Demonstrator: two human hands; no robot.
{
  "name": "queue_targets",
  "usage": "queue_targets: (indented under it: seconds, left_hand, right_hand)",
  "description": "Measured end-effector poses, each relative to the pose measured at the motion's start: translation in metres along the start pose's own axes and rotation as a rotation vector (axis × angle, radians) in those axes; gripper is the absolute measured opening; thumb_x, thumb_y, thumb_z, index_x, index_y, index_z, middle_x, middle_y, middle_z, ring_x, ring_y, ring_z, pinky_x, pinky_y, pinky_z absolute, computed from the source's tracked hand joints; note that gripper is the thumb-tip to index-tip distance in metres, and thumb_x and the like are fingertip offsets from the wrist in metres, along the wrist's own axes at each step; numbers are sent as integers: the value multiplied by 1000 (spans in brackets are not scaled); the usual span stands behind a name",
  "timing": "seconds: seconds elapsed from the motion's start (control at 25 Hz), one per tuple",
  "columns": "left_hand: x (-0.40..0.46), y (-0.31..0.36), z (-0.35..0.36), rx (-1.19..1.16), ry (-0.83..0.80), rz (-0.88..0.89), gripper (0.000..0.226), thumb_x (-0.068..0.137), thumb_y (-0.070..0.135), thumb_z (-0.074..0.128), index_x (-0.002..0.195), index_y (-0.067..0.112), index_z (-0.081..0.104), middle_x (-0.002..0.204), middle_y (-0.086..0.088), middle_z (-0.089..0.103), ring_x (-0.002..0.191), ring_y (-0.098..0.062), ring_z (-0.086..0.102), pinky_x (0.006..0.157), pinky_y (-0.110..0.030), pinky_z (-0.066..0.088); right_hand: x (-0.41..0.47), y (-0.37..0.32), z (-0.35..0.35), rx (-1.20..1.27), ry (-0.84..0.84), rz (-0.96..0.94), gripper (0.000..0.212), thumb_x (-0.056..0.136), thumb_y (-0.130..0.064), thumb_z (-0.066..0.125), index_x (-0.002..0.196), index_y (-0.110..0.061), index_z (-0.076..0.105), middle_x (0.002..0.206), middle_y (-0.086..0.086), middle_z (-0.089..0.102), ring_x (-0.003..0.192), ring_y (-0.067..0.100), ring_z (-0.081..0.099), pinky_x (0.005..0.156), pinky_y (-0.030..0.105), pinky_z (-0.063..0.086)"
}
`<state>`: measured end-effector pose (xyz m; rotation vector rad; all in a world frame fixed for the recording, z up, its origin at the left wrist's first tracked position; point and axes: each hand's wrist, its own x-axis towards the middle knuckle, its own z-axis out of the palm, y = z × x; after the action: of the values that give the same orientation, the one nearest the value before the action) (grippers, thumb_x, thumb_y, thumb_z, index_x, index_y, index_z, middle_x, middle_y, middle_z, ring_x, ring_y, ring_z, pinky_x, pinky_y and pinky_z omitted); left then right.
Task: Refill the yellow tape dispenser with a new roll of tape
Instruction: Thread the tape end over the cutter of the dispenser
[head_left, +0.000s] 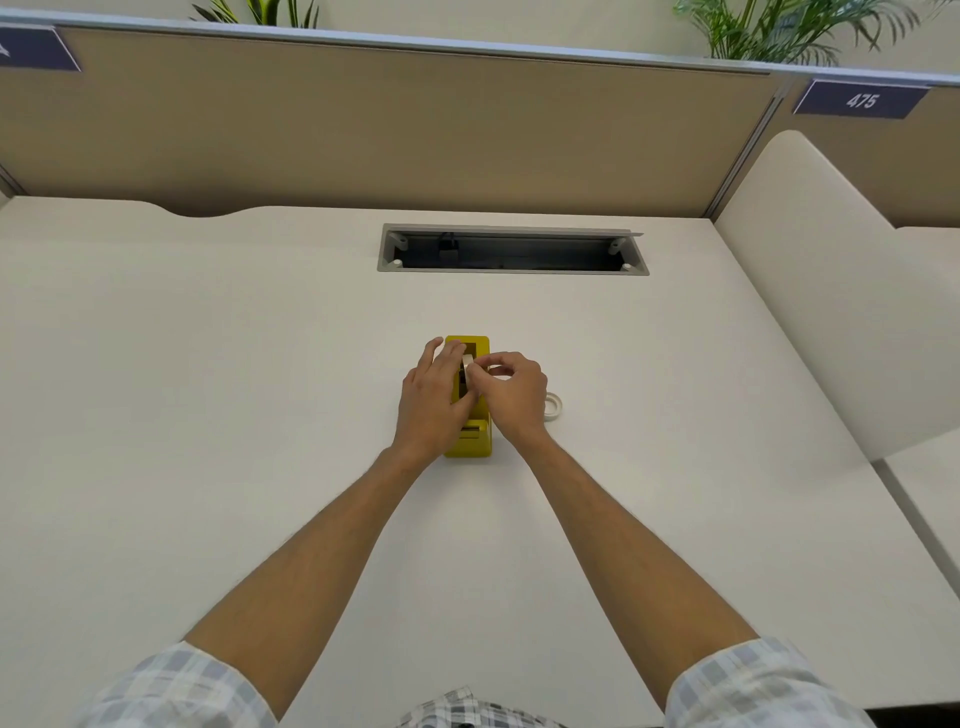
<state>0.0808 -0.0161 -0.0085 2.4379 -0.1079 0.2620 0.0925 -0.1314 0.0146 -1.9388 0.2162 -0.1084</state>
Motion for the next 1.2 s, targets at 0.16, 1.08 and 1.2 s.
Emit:
queue_targets:
  seconds: [0.16,1.08,1.2]
  left_hand:
    - [-1,-1,1,-18,59,45,40,92,30,61,129,19,53,141,-1,53,141,-22,34,106,-43,37]
    - [-4,8,-5,-21,-13,-12,73,83,36,70,145,18,36,152,-6,39,137,-27,39,111,-46,38]
    - [-5,9,-6,-25,28,11,73,81,35,72,144,19,38,147,-6,45,131,-27,46,108,-45,40]
  right_hand:
    - [-1,-1,0,4,5,1,10,77,-33,71,83,-25,74,89,-8,73,88,10,67,79,35,57]
    - [-1,-3,1,-7,3,35,11,75,-36,71,81,-26,73,87,-10,72,86,7,67,79,37,58]
    - [-2,-5,1,-21,2,30,12,77,-41,70,79,-29,71,85,-11,72,84,7,67,78,35,58]
